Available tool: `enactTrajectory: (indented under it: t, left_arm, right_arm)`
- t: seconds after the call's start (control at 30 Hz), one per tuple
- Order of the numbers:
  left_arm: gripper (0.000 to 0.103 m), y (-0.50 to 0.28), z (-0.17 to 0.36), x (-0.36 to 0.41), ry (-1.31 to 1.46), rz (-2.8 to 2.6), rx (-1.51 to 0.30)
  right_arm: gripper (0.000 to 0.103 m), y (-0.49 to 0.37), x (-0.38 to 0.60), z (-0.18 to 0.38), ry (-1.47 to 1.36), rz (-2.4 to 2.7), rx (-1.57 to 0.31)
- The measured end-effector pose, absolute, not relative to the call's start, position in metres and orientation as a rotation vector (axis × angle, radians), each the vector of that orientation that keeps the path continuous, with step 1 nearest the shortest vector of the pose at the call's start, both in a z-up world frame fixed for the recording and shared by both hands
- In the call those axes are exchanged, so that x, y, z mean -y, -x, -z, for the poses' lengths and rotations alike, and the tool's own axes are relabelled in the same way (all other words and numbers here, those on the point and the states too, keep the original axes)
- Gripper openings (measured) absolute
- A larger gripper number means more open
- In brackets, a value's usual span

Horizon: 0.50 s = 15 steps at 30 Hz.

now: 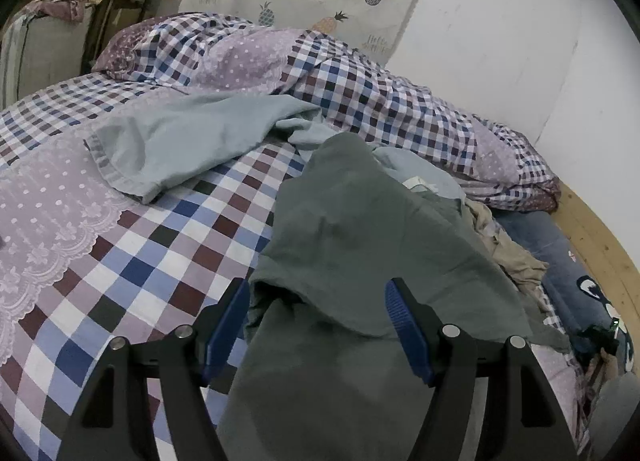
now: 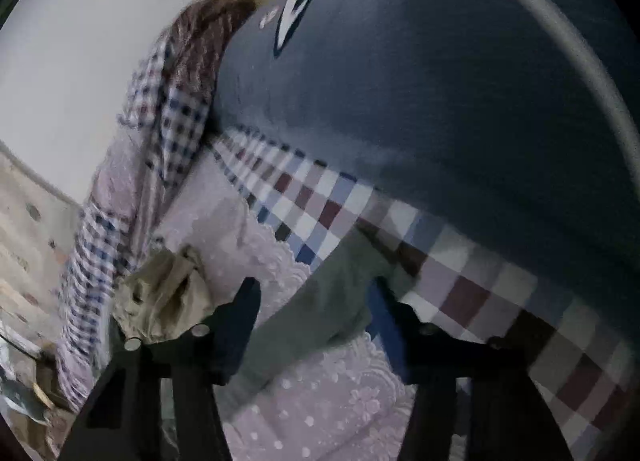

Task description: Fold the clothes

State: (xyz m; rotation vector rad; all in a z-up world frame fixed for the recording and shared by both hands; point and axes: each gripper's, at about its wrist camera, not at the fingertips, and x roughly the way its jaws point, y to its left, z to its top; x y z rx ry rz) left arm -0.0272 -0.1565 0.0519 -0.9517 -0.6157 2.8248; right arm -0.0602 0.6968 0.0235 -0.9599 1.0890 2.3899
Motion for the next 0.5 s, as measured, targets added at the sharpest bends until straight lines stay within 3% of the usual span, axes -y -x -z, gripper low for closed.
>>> enactTrajectory:
  t: [0.1,0.4,0.47,0.5]
  left_arm:
    - [0.074,0.028,-0.051,0.155,0.950,-2.826,0.613]
    - [0.074,0.031,-0.047,0.150,0.969,-2.823,0.600]
    - [0.074,0.030,-0.046,0.151,0.971,-2.820,0.610]
    - [0.074,0.031,-0.047,0.151,0.969,-2.818,0.616]
  right_arm:
    - [0.048,0.074,-0.694,-0.016,1.036,-2.334,-1.020]
    - [0.048,0.081,-0.700,-0.001,1.036,-2.235,-0.973]
    - [0.032,0.086,-0.700,0.000,1.042,-2.231,-0.928]
    - [0.005,0.088,-0.699,0.000,1.042,-2.232,-0.903]
